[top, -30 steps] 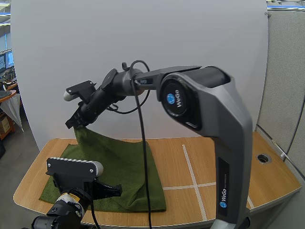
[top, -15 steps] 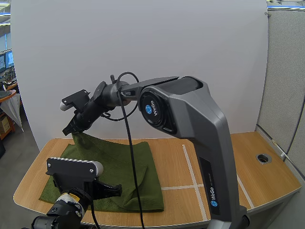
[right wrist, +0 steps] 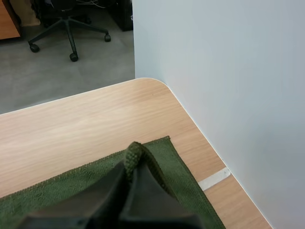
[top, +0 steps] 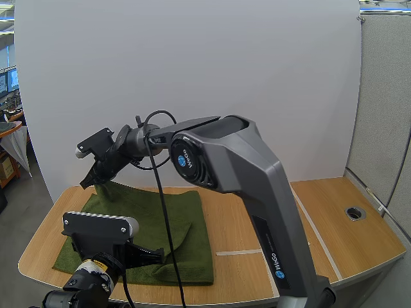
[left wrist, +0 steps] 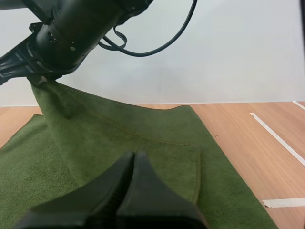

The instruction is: Fold the towel

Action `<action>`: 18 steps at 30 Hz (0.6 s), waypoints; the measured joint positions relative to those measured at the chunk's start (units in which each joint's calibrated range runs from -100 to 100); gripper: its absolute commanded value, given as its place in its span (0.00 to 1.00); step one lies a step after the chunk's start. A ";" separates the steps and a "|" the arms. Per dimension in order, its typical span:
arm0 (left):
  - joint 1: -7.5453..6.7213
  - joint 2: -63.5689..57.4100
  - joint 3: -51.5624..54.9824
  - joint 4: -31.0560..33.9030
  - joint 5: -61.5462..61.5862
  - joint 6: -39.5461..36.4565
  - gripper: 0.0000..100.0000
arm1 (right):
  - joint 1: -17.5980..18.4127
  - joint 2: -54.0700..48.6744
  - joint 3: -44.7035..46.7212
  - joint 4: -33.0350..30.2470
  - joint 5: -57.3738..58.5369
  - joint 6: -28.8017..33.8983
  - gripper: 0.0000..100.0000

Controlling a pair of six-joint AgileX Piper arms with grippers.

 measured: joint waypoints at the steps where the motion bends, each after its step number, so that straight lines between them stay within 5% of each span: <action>1: 0.00 0.00 0.00 0.00 0.00 0.00 0.00 | 0.08 0.32 -0.72 0.00 -0.20 0.00 0.00; 18: 0.00 0.00 0.00 0.00 0.00 0.00 0.00 | 1.42 7.97 -4.54 -0.16 -8.38 0.00 0.00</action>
